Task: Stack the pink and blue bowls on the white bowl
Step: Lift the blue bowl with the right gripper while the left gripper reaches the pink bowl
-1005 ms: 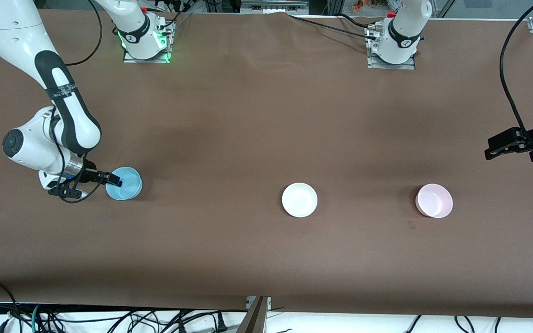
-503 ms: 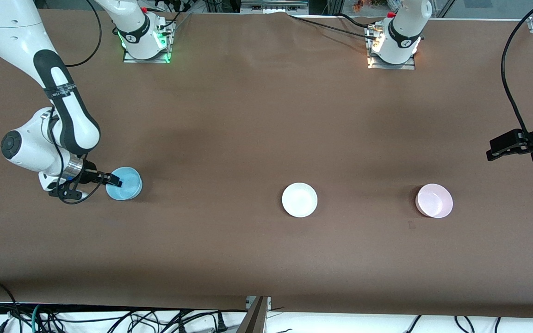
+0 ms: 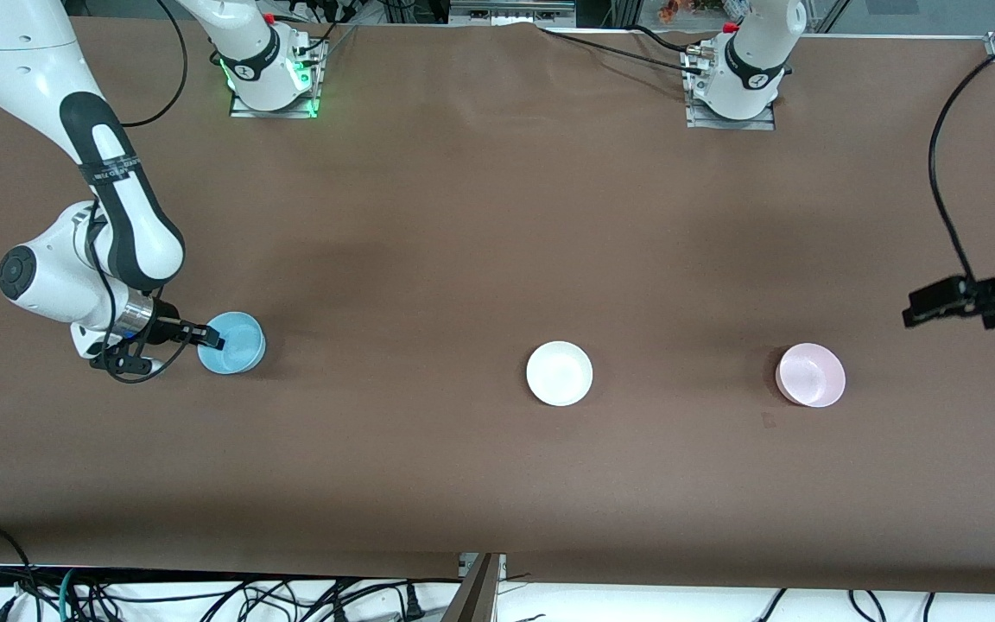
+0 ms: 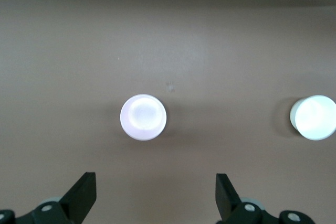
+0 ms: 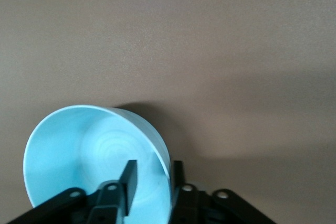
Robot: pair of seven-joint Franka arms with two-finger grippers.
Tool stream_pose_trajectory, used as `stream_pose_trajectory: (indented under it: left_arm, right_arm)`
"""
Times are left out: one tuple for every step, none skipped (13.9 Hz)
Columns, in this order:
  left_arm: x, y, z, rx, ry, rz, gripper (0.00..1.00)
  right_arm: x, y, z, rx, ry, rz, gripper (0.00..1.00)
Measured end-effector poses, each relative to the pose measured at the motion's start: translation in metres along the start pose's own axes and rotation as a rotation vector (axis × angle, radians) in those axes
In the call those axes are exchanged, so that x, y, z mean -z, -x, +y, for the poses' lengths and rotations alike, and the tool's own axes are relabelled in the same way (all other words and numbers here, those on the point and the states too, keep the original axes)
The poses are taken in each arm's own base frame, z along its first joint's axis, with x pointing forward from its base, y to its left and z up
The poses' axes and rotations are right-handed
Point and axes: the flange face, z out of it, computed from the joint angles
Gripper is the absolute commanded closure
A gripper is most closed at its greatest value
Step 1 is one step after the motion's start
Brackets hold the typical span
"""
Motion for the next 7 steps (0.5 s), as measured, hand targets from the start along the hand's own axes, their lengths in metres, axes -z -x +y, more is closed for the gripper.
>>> stream_pose_trajectory:
  left_arm:
    - [-0.021,-0.012,-0.007,0.008,0.012,0.005,0.0]
    - [-0.042,-0.023,-0.015,0.017,0.025,0.009,0.0]
    - [-0.064,-0.034,-0.025,0.028,0.037,0.014,0.0]
    - [-0.087,-0.043,-0.037,0.042,0.048,0.02,0.0]
    - [-0.109,-0.051,-0.05,0.061,0.055,0.03,0.0]
    - [-0.133,-0.058,-0.065,0.08,0.057,0.045,0.0]
    - [-0.158,-0.062,-0.079,0.099,0.054,0.055,0.0]
  right_arm:
    - [0.0,0.0,0.0,0.001,0.0,-0.002,1.0]
    - [0.0,0.001,0.0,0.001,-0.002,-0.007,1.0]
    - [-0.001,0.001,0.0,0.002,-0.003,-0.013,1.0]
    - [-0.001,0.001,0.0,0.003,-0.004,-0.016,1.0]
    - [-0.001,0.001,-0.001,0.004,-0.006,-0.019,1.0]
    - [-0.001,0.001,-0.001,0.006,-0.006,-0.021,1.0]
    - [0.0,0.001,-0.001,0.009,-0.007,-0.024,1.0]
